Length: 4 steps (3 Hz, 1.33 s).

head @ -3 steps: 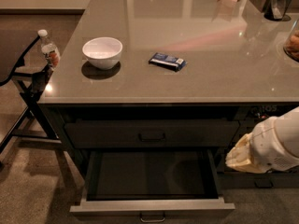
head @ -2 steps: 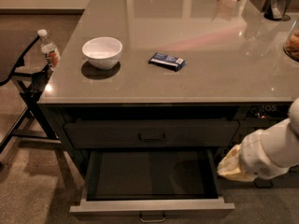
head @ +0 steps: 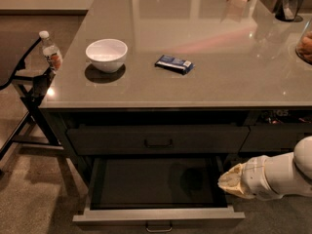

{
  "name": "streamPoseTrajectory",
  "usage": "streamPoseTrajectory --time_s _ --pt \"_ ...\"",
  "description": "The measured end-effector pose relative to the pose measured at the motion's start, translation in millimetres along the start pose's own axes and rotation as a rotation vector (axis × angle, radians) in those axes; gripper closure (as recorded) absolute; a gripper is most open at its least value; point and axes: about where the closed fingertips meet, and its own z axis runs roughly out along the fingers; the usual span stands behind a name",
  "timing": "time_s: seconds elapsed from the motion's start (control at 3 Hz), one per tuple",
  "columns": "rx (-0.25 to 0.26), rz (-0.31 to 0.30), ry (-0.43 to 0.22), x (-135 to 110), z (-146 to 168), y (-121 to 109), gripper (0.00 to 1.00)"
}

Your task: Close middle drawer

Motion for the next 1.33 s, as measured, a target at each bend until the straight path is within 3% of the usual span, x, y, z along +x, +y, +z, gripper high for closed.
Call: streamPoseTrajectory --time_s 0.33,0.67,1.33 --pt "0.0 0.0 0.0 0.0 0.1 0.1 1.0" --pt "-0.071 0.02 0.001 12.2 40.3 15.1 1.0" --pt "-0.242 0.095 0.013 51.9 138.8 69.0 1.0"
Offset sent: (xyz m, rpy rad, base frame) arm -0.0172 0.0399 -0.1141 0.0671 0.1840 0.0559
